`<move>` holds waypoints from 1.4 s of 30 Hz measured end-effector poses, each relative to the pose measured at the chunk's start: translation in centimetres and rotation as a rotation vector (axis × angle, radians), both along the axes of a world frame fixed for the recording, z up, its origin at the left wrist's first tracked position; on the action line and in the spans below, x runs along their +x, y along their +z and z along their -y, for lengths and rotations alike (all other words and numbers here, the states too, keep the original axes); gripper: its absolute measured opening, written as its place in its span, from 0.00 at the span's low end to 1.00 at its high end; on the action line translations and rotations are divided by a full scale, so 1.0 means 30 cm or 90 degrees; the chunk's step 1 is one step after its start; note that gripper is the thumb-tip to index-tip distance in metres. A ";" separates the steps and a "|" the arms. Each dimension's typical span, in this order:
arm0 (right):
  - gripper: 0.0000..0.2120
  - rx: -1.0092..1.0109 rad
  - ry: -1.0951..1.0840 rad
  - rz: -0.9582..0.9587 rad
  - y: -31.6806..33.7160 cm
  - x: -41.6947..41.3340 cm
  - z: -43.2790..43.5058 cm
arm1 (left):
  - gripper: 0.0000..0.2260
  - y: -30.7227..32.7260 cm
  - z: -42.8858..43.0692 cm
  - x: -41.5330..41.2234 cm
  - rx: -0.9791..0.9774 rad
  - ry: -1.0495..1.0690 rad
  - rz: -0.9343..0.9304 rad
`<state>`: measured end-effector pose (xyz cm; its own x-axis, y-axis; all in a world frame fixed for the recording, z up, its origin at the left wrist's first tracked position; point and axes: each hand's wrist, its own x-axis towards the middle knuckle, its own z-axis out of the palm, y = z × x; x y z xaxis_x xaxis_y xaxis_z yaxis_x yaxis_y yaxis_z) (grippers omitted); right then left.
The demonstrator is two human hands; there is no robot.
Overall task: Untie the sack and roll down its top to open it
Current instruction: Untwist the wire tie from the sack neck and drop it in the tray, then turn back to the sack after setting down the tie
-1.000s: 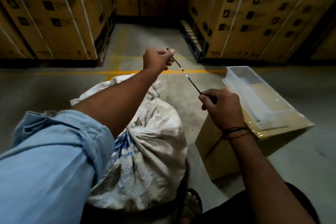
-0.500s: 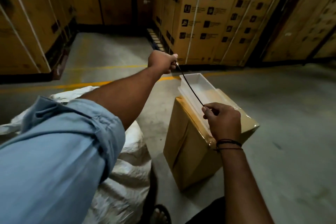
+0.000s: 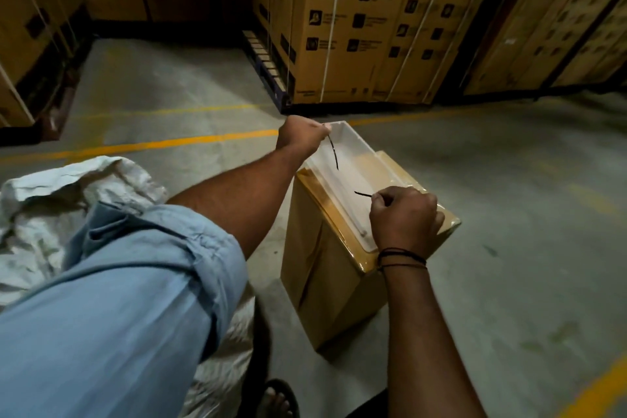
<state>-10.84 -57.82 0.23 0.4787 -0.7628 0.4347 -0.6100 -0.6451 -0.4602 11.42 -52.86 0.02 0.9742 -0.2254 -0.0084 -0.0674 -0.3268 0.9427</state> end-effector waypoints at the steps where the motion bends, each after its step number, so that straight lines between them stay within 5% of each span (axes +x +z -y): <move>1: 0.10 -0.001 -0.002 -0.012 -0.004 0.004 0.002 | 0.12 -0.006 0.001 0.002 0.023 -0.007 0.017; 9: 0.12 0.029 -0.023 -0.054 -0.005 0.034 -0.010 | 0.13 0.030 -0.008 -0.007 0.216 -0.079 0.163; 26: 0.14 0.055 0.089 -0.013 0.064 0.092 -0.150 | 0.09 0.088 -0.221 -0.113 0.231 -0.088 0.291; 34: 0.11 0.028 0.276 -0.037 0.101 0.218 -0.433 | 0.08 0.129 -0.639 -0.179 0.253 -0.088 0.318; 42: 0.10 0.004 0.476 -0.085 0.072 0.347 -0.777 | 0.07 0.058 -1.191 -0.220 0.239 0.073 0.230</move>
<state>-0.42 -34.53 2.39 0.9171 -0.2174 0.3341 -0.0625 -0.9062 -0.4181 4.82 -17.12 1.77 0.9480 -0.1641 0.2727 -0.3109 -0.6614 0.6826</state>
